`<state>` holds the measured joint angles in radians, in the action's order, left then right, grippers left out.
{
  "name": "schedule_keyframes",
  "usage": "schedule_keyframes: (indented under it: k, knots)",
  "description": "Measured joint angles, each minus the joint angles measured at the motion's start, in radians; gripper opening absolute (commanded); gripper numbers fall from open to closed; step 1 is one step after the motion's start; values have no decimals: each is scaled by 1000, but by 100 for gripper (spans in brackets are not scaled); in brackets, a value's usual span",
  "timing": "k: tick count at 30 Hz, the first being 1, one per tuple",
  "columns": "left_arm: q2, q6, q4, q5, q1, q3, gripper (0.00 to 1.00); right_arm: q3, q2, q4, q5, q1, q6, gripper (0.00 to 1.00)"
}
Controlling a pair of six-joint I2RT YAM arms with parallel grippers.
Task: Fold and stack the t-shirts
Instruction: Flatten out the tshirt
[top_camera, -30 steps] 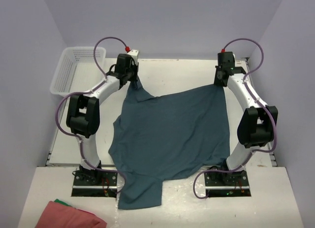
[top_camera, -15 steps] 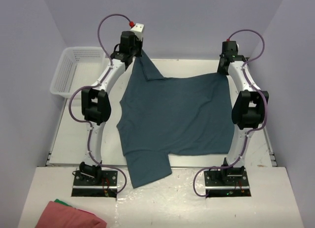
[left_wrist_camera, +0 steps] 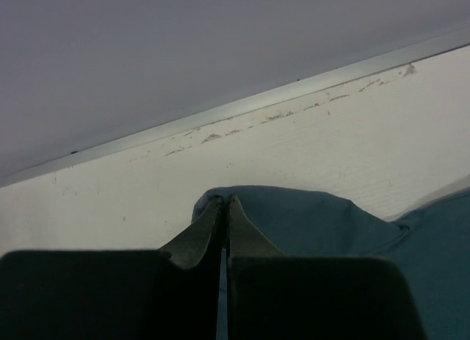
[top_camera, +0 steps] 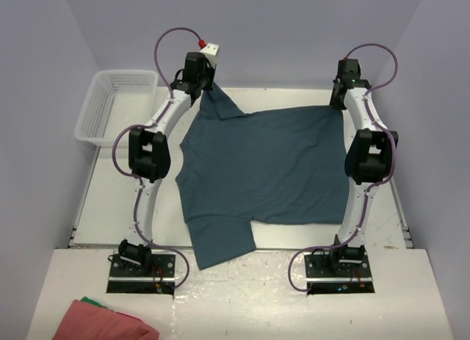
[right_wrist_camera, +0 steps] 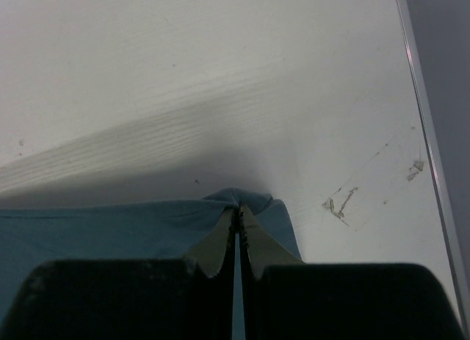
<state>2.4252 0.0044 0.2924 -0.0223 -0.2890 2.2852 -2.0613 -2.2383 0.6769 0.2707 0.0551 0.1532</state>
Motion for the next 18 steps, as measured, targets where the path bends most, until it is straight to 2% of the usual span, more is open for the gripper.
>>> schedule_keyframes:
  k: [10, 18]
  knots:
    - [-27, -1, -3, 6, -6, -134, 0, -40, -21, 10, -3, 5, 0, 0]
    - [-149, -3, 8, -17, -59, -219, 0, -59, -41, 19, -8, 27, 3, 0]
